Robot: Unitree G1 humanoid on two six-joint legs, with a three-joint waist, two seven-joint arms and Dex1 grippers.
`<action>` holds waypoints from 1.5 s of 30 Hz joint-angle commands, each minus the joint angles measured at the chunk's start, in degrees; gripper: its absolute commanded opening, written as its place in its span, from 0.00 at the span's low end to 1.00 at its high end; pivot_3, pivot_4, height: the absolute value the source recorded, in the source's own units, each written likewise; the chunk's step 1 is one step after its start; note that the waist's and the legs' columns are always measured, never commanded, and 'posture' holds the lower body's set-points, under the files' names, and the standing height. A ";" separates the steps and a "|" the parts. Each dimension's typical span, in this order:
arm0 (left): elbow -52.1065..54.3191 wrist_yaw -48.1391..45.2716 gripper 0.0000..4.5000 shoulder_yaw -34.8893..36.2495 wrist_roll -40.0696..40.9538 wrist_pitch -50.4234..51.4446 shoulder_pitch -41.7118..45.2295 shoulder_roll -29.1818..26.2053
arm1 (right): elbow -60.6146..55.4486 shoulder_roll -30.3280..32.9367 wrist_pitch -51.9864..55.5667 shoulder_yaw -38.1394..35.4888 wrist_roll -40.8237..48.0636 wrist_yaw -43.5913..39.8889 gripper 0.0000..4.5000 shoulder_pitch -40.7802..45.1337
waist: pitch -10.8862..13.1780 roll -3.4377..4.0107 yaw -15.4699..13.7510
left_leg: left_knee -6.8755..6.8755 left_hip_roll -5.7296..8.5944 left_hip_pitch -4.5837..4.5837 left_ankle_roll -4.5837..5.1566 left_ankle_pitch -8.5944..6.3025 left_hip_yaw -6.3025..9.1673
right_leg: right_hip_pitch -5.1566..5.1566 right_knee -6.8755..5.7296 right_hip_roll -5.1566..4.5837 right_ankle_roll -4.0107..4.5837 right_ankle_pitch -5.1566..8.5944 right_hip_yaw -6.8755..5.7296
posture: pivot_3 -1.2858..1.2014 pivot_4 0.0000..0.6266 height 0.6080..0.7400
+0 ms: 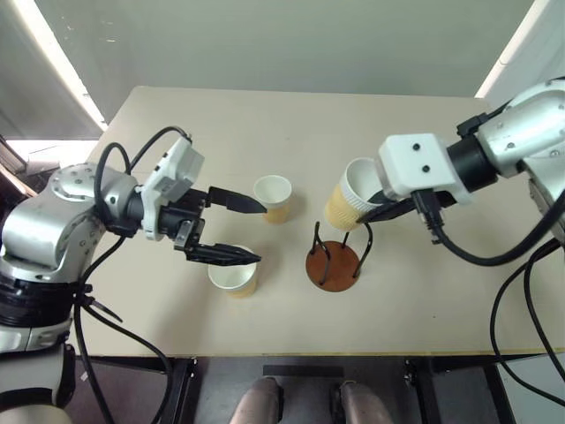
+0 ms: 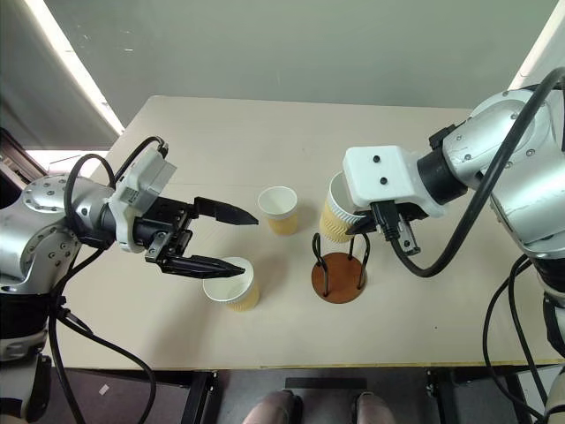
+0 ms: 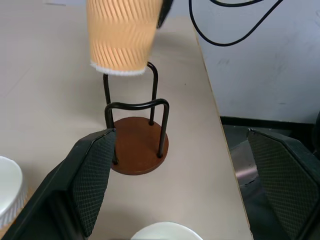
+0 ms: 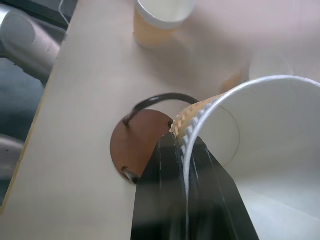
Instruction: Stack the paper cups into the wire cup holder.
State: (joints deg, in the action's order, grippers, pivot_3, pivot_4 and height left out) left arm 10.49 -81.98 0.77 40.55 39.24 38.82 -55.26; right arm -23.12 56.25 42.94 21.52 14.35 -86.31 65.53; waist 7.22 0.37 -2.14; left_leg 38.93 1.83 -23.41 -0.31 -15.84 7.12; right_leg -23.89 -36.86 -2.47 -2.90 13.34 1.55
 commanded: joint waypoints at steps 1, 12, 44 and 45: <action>0.31 0.04 1.00 0.49 -0.16 0.00 1.03 -0.24 | -1.66 -0.05 0.03 -0.05 -0.05 0.12 0.00 0.06 | 0.00 0.00 0.00 | 0.00 0.00 0.00 0.00 0.00 0.00 | 0.00 0.00 0.00 0.00 0.00 0.00 | 0.52 0.24 1.00; 0.52 -0.42 1.00 1.39 -0.46 -1.95 -1.90 -0.32 | -1.17 -0.06 -5.52 2.12 -3.45 0.08 0.00 -4.54 | 0.00 0.00 0.01 | 0.00 -0.01 0.01 0.00 0.00 0.00 | 0.00 -0.01 0.00 0.00 0.00 0.00 | 0.52 0.24 1.00; 8.07 -5.37 1.00 2.35 -9.92 -11.60 -8.92 -14.51 | 7.19 -6.15 10.04 -23.51 17.22 10.14 0.92 -10.42 | 0.00 0.00 0.04 | -0.08 -0.01 0.02 -0.02 0.01 -0.01 | -0.04 0.10 0.03 0.04 0.02 0.03 | 0.52 0.24 1.00; 8.84 -5.85 1.00 2.39 -9.80 -11.18 -9.31 -15.68 | 7.00 -6.06 9.29 -24.56 18.27 10.11 0.92 -11.26 | 0.00 0.00 0.05 | -0.08 0.00 0.02 -0.03 0.01 -0.01 | -0.04 0.09 0.03 0.04 0.02 0.03 | 0.52 0.24 1.00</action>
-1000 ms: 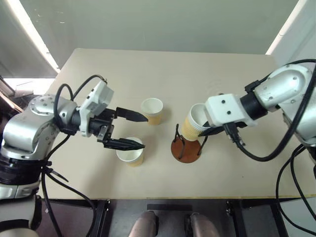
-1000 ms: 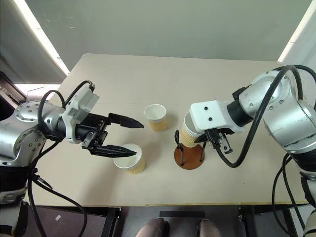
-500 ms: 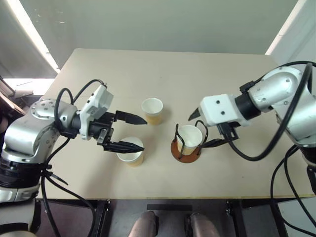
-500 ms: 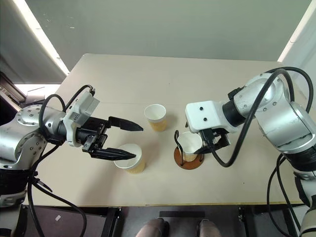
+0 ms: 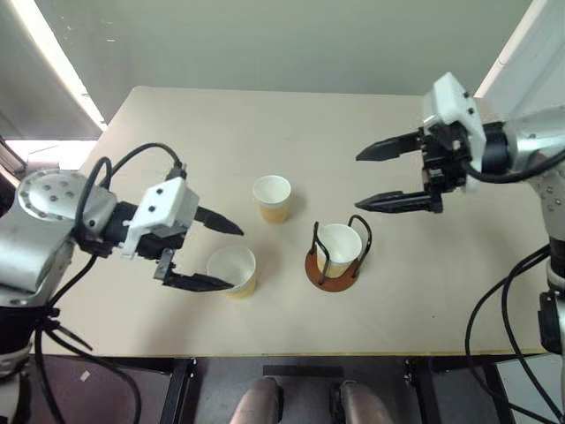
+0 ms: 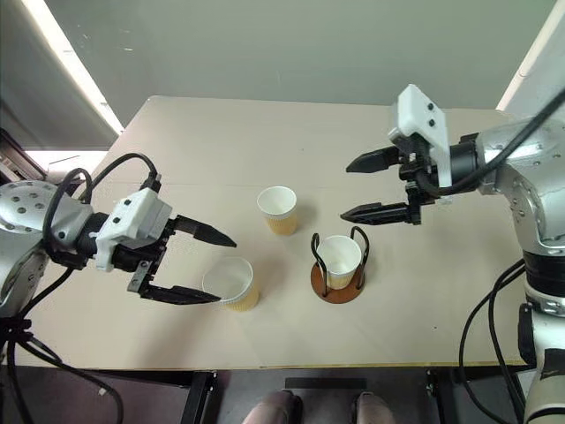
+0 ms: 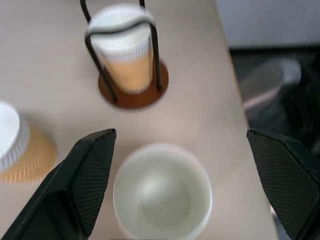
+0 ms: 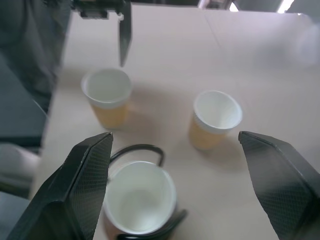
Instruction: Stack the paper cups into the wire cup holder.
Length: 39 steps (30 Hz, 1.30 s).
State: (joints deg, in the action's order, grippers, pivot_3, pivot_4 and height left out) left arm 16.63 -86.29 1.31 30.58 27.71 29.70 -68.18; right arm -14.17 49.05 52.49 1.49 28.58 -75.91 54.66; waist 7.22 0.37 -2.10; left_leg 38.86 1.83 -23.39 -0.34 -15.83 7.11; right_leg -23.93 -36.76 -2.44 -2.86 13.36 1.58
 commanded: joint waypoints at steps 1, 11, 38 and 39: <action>3.65 -1.89 1.00 1.83 -0.05 0.38 -0.84 -3.93 | -1.95 1.75 0.35 -4.98 5.37 -0.72 0.92 -0.83 | 0.00 0.00 0.02 | -0.01 0.00 0.00 0.00 0.00 0.00 | -0.01 0.00 0.00 0.00 0.00 0.01 | 0.52 0.24 1.00; 14.04 1.58 1.00 1.52 -1.98 1.58 -7.62 -7.78 | -1.24 3.48 -0.08 -6.79 13.57 -2.02 0.92 -2.13 | 0.00 0.00 0.16 | -0.04 -0.01 0.02 -0.04 -0.02 -0.02 | -0.01 -0.07 0.00 0.01 0.01 0.02 | 0.52 0.24 1.00; 9.66 0.50 1.00 -12.36 -16.95 -5.62 -0.72 -4.12 | -1.68 7.49 -0.08 -5.24 16.57 -1.65 0.92 -3.14 | 0.00 0.00 0.20 | -0.05 -0.02 0.05 -0.10 -0.06 -0.01 | -0.02 -0.16 -0.01 0.10 0.05 0.01 | 0.52 0.24 1.00; 9.46 0.40 1.00 -12.68 -17.31 -5.88 -0.59 -3.88 | -1.74 7.45 -0.11 -5.22 16.55 -1.57 0.92 -3.16 | 0.00 0.00 0.20 | -0.05 -0.02 0.05 -0.10 -0.06 -0.01 | -0.02 -0.16 -0.01 0.10 0.05 0.01 | 0.52 0.24 1.00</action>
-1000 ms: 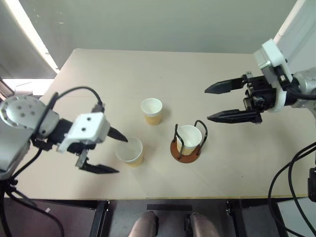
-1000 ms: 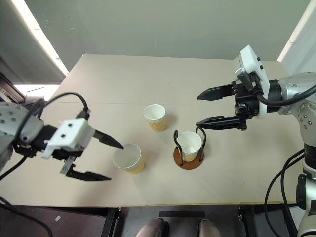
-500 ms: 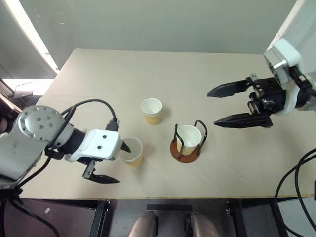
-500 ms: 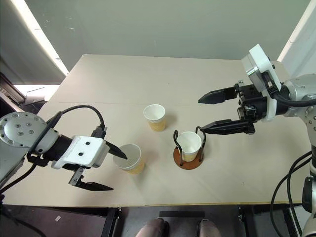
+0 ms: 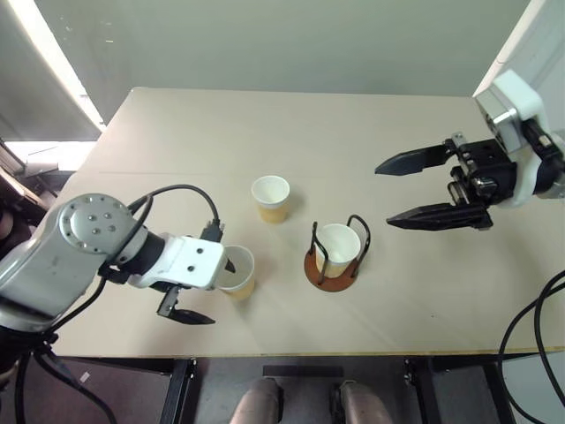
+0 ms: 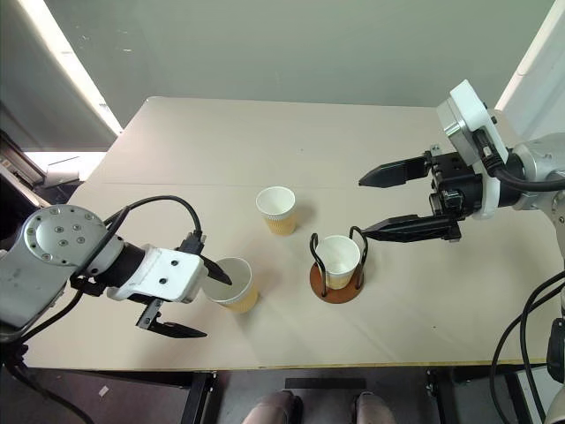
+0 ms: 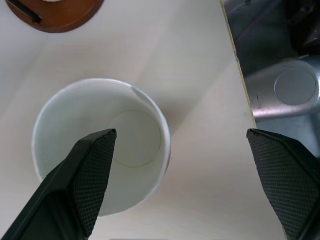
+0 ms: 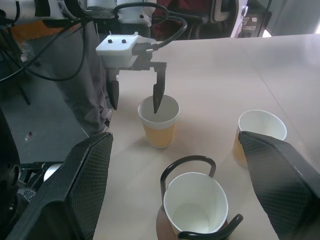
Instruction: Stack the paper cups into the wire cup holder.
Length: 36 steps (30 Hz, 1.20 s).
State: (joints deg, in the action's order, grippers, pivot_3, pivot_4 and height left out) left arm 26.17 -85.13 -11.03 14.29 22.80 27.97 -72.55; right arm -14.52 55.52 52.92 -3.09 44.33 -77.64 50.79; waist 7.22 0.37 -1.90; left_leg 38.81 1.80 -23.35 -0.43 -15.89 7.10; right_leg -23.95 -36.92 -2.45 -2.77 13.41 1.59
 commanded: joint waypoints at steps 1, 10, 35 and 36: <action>-0.33 -0.84 1.00 -0.67 -1.41 -1.20 1.31 0.78 | -1.42 0.94 -0.56 -0.62 0.78 0.21 0.92 0.68 | 0.00 0.00 -0.01 | 0.00 0.00 0.00 0.00 0.00 0.00 | 0.00 0.00 0.00 0.00 0.00 0.00 | 0.52 0.24 1.00; -5.64 -1.42 1.00 -4.89 -7.46 -8.04 3.84 5.28 | -2.83 0.82 -0.57 -1.58 1.22 1.81 0.92 -0.64 | 0.00 0.00 -0.02 | 0.01 0.00 -0.01 0.00 0.00 0.01 | 0.00 -0.01 0.00 0.00 0.00 -0.01 | 0.52 0.24 1.00; -15.77 -6.94 0.01 -1.15 1.60 -3.12 17.70 13.02 | -0.47 1.05 -8.99 -2.72 -0.41 3.23 0.93 -5.35 | 0.00 0.00 -0.10 | 0.03 0.00 -0.05 0.01 0.01 0.01 | 0.00 -0.04 -0.01 -0.03 -0.02 -0.03 | 0.52 0.24 1.00; -16.34 -7.17 0.01 -1.16 2.51 -2.18 19.57 13.36 | 0.00 1.03 -10.01 -2.66 -0.78 2.94 0.93 -5.84 | 0.00 0.00 -0.13 | 0.04 0.00 -0.05 0.01 0.01 0.01 | 0.00 -0.05 -0.01 -0.03 -0.02 -0.03 | 0.52 0.24 1.00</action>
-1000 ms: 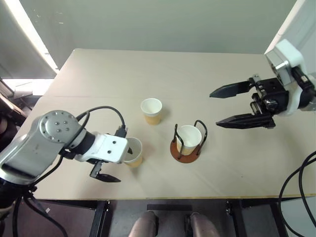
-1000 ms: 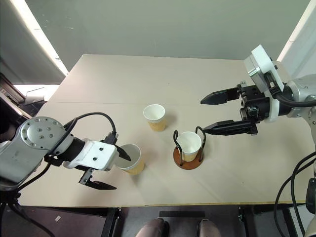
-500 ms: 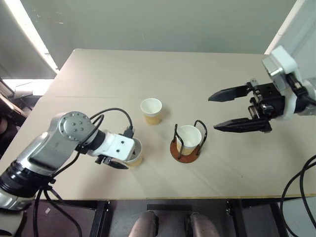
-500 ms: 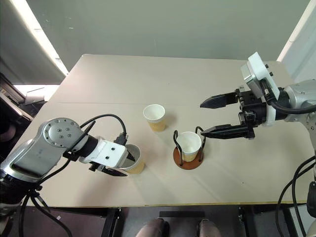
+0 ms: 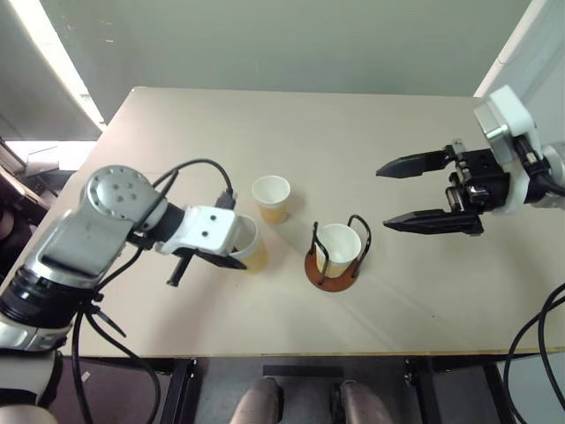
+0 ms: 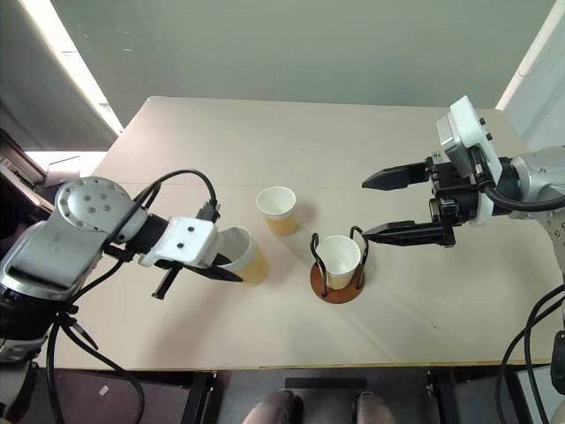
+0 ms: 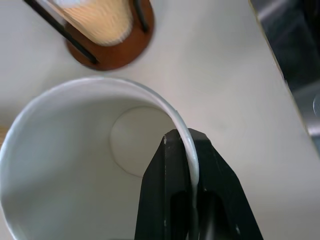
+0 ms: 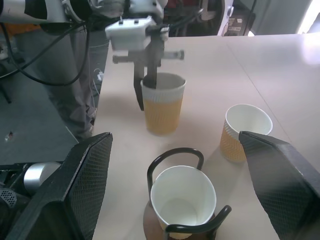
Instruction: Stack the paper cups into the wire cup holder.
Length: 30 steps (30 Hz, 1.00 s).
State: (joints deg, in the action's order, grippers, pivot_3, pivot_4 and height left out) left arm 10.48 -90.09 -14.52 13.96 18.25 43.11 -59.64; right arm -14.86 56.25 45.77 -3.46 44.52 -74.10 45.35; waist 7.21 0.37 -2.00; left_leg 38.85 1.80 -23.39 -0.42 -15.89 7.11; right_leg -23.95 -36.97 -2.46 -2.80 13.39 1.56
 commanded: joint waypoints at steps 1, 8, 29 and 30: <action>-1.15 -2.33 0.01 2.18 3.61 3.10 6.19 0.73 | 0.74 0.36 -3.79 -2.21 -1.33 -0.96 0.93 -0.90 | 0.00 -0.01 -0.06 | 0.01 0.00 -0.01 0.00 0.00 0.00 | 0.00 0.01 0.00 0.00 0.00 -0.01 | 0.52 0.24 1.00; -10.47 -2.41 0.01 -3.83 9.93 4.44 27.03 7.04 | 2.16 1.54 -7.51 -2.64 -3.63 -2.00 0.93 -3.57 | 0.01 -0.01 -0.49 | 0.10 0.03 -0.14 0.05 -0.01 0.03 | 0.00 0.04 -0.04 -0.08 -0.05 -0.03 | 0.52 0.24 1.00; -26.86 -2.41 0.01 -29.27 16.93 -14.94 42.52 18.59 | -4.48 9.00 -5.18 -14.42 -0.34 -0.16 0.93 -14.40 | 0.02 -0.01 -0.90 | 0.16 0.01 -0.33 0.15 -0.03 -0.03 | -0.04 0.18 -0.04 -0.26 -0.14 -0.03 | 0.52 0.24 1.00; -27.38 -2.41 0.01 -30.23 16.62 -15.93 42.61 18.98 | -5.20 9.06 -4.89 -15.36 0.04 0.40 0.93 -15.25 | 0.02 -0.01 -1.12 | 0.16 0.01 -0.34 0.15 -0.03 -0.03 | -0.04 0.18 -0.04 -0.26 -0.15 -0.03 | 0.52 0.24 1.00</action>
State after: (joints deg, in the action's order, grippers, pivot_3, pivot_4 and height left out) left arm -16.65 -90.57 -44.09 30.13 4.71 83.76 -41.06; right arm -17.78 64.10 40.54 -15.03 43.10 -74.75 30.33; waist 7.23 0.36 -3.12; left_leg 39.03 1.81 -23.76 -0.26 -15.92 7.09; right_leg -23.99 -36.78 -2.50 -3.07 13.24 1.52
